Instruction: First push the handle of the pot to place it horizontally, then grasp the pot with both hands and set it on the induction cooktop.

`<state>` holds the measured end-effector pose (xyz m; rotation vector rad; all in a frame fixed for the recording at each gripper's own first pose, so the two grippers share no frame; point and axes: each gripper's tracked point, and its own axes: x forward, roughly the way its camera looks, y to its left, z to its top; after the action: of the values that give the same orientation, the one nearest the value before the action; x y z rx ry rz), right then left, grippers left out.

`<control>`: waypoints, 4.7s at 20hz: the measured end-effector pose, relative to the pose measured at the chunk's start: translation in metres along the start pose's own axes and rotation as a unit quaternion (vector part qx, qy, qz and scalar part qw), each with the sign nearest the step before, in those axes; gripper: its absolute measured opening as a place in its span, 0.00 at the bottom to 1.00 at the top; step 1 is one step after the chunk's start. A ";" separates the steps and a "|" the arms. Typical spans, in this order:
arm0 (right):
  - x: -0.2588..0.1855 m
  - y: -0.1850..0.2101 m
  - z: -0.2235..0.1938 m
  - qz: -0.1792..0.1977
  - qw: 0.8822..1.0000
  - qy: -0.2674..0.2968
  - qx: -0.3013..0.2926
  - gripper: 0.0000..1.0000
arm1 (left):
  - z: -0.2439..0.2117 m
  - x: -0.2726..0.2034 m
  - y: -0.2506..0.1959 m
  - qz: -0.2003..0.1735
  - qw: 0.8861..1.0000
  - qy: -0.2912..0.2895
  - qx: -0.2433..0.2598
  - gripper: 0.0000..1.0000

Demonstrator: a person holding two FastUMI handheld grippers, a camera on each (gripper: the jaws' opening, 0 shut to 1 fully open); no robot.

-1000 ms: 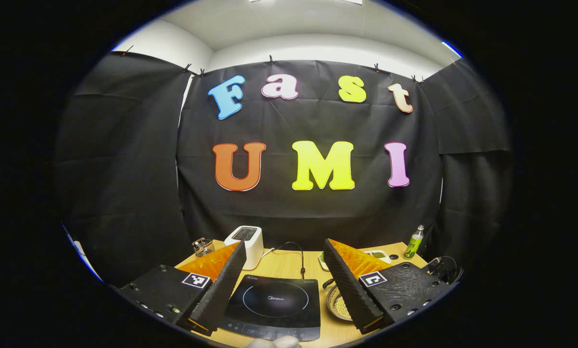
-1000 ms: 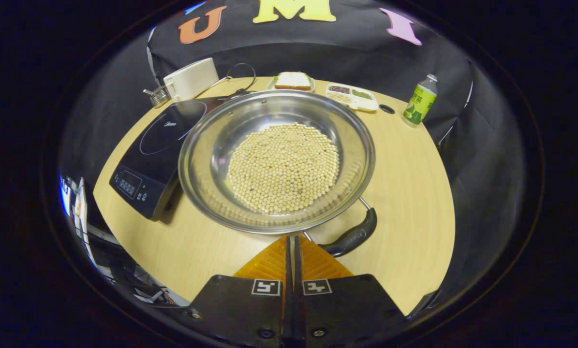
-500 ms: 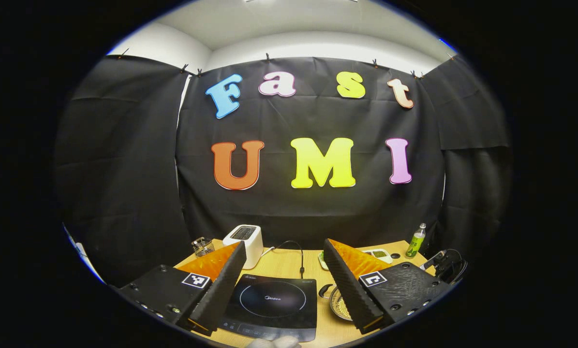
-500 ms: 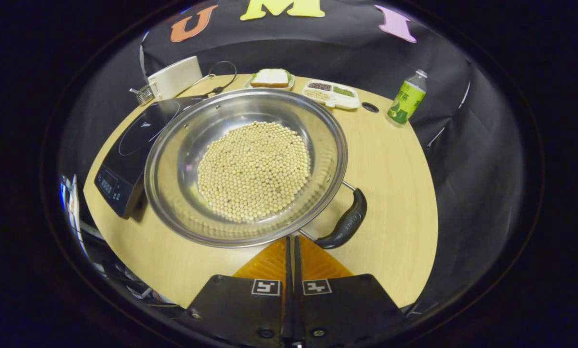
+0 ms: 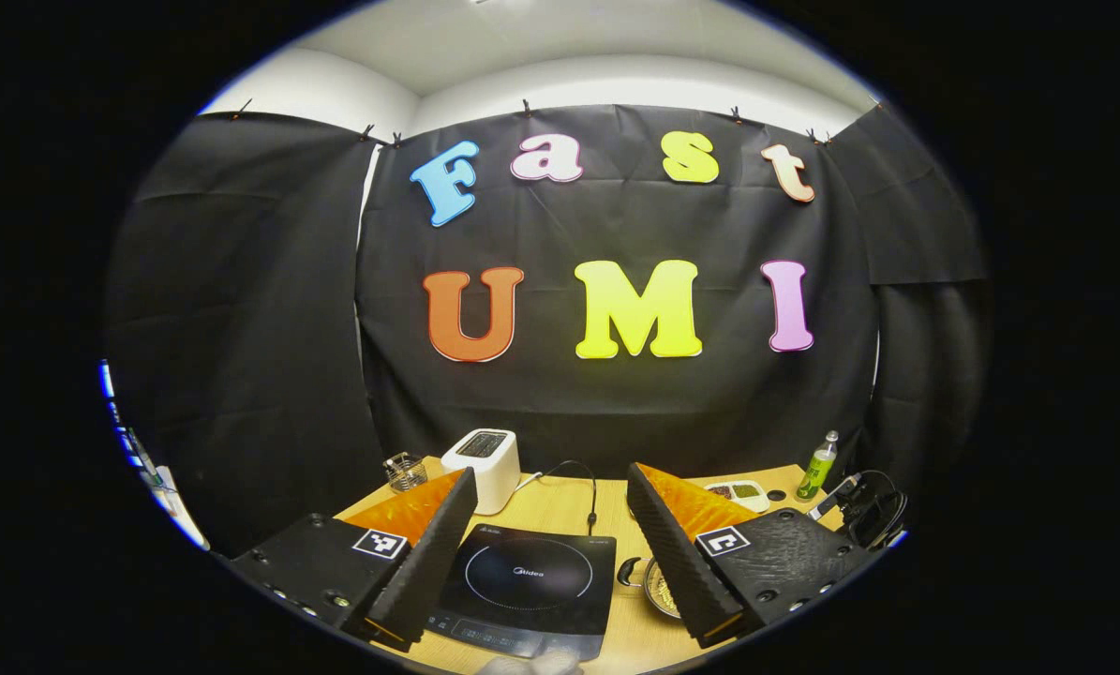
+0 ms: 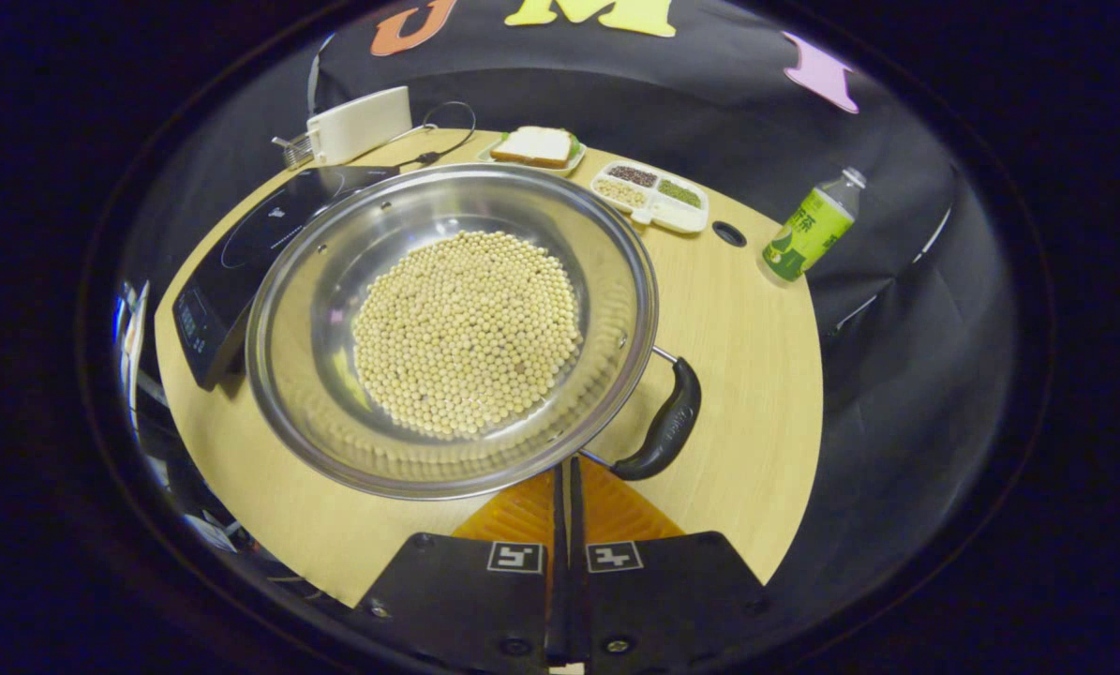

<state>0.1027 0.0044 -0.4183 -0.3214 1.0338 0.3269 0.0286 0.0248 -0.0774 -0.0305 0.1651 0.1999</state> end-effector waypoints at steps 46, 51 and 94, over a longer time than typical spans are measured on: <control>0.011 -0.057 0.061 -0.028 0.984 -0.116 0.135 0.84 | -0.251 0.100 -0.107 -0.086 0.969 0.233 0.016 0.97; 0.029 -0.060 0.065 -0.027 0.985 -0.103 0.133 0.87 | -0.274 0.110 -0.121 -0.088 0.961 0.261 0.008 0.97; -0.027 -0.003 0.108 -0.025 0.978 -0.082 0.190 0.55 | -0.233 0.124 -0.069 -0.096 0.944 0.317 0.004 0.59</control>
<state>0.1754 0.0430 -0.3430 0.0240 0.9016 0.1037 0.1252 -0.0296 -0.3268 -0.1020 0.8037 -0.0127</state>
